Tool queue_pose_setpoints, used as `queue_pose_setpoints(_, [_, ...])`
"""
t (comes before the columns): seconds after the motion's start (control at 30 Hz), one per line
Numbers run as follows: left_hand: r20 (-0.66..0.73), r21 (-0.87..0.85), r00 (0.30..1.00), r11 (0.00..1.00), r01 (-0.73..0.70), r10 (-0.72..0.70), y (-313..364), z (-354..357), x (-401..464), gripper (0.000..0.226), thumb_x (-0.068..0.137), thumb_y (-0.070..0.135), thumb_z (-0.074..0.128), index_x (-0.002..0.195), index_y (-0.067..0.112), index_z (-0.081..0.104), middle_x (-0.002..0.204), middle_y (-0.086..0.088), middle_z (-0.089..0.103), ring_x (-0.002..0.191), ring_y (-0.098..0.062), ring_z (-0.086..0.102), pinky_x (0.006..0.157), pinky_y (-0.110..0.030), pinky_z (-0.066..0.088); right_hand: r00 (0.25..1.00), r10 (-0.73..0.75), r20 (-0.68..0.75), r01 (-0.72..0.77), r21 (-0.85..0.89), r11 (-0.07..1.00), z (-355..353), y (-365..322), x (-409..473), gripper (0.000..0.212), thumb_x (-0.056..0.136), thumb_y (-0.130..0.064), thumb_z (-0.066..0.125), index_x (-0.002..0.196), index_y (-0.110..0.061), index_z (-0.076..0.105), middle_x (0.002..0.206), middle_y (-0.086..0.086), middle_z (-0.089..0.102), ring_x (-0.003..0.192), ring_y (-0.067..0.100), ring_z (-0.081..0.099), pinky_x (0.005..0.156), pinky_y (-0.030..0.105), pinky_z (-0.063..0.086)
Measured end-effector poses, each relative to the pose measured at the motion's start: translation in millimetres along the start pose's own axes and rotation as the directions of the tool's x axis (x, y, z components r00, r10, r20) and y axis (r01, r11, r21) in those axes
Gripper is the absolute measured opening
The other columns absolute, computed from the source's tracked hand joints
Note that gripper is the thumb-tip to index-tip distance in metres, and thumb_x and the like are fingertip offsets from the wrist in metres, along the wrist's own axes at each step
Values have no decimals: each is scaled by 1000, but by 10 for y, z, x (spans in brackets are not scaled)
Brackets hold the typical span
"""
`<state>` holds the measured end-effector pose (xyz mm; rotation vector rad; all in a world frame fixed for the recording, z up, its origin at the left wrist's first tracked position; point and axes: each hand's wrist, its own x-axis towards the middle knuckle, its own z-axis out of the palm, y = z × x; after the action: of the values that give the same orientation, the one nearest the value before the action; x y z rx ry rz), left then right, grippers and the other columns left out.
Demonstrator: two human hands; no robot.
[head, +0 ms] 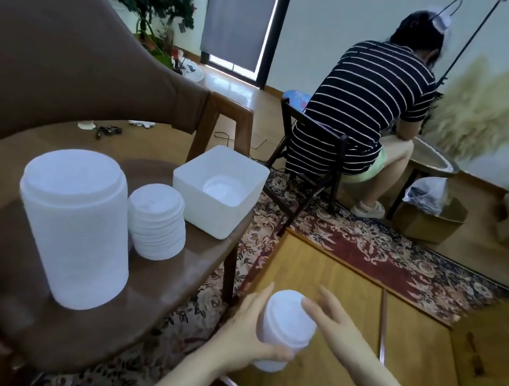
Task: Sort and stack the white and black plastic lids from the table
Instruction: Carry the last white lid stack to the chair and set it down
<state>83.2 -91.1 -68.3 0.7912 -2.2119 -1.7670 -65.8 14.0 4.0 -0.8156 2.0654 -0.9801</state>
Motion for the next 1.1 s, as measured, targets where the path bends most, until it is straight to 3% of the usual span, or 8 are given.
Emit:
queue_pose_setpoints(0.1, [-246, 307, 929, 931, -195, 276, 217, -307, -107, 94, 78, 64, 69, 156, 39, 22, 156, 23, 25, 142, -4, 29, 116, -34, 30, 951, -297, -89, 277, -187, 942, -74, -492, 188, 58, 93, -40, 61, 145, -26, 41, 147, -8, 44, 135, 6, 38, 106, 23, 27])
queue_pose_setpoints(0.2, [-509, 724, 509, 665, -183, 694, 421, -710, -105, 49, 93, 34, 60, 139, 18, 54, 136, -1, 57, 130, -18, 50, 106, -34, 41, 847, -530, -46, 483, -351, 802, -35, -974, 477, 49, 93, -34, 63, 139, -25, 49, 139, -7, 50, 132, 8, 40, 108, 26, 30])
queue_pose_setpoints(0.23, [-516, 790, 454, 609, -77, 727, 481, -861, -73, 43, 92, 26, 62, 134, 15, 57, 133, -5, 59, 130, -24, 51, 105, -40, 43, 812, -584, -20, 527, -406, 747, 3, -1123, 581, 49, 93, -32, 64, 139, -23, 50, 138, -6, 51, 132, 9, 39, 108, 26, 30])
queue_pose_setpoints(0.4, [-567, 815, 597, 490, 307, 568, 545, -1382, 95, 45, 82, 27, 78, 122, 11, 68, 131, -11, 65, 131, -33, 53, 107, -58, 40, 768, -621, 157, 607, -489, 626, 305, -1683, 1075, 56, 93, -24, 64, 145, -20, 43, 148, -1, 43, 142, 14, 28, 114, 30, 25])
queue_pose_setpoints(0.6, [-500, 866, 595, 372, 335, 629, 536, -1507, 140, 25, 72, 30, 84, 92, 17, 76, 91, -1, 72, 94, -25, 69, 84, -49, 54, 802, -451, 391, 583, -674, 453, 665, -2033, 1627, 64, 94, -20, 61, 151, -21, 33, 156, 0, 35, 145, 20, 27, 115, 37, 27])
queue_pose_setpoints(0.9, [-482, 876, 531, 386, 290, 697, 494, -1539, 168, 4, 72, 16, 73, 75, 16, 72, 76, 0, 65, 75, -24, 67, 66, -43, 51, 888, -218, 404, 418, -908, 20, 1082, -2081, 1980, 79, 84, -42, 70, 149, -20, 30, 140, 12, 45, 131, 32, 35, 100, 40, 36])
queue_pose_setpoints(1.0, [-485, 875, 553, 384, 295, 678, 502, -1547, 158, 14, 67, 13, 80, 69, 17, 67, 71, 1, 62, 70, -24, 64, 64, -40, 48, 892, -191, 409, 425, -904, 47, 1100, -2056, 2001, 64, 84, -43, 71, 135, -14, 48, 130, 9, 54, 121, 29, 46, 90, 34, 39])
queue_pose_setpoints(1.1, [-478, 878, 558, 377, 295, 679, 501, -1548, 174, 12, 69, 13, 77, 68, 17, 65, 70, 0, 61, 69, -25, 63, 62, -40, 46, 893, -213, 397, 444, -854, 271, 1010, -2103, 1978, 53, 89, -35, 69, 132, -10, 51, 130, 5, 57, 120, 27, 52, 82, 31, 38])
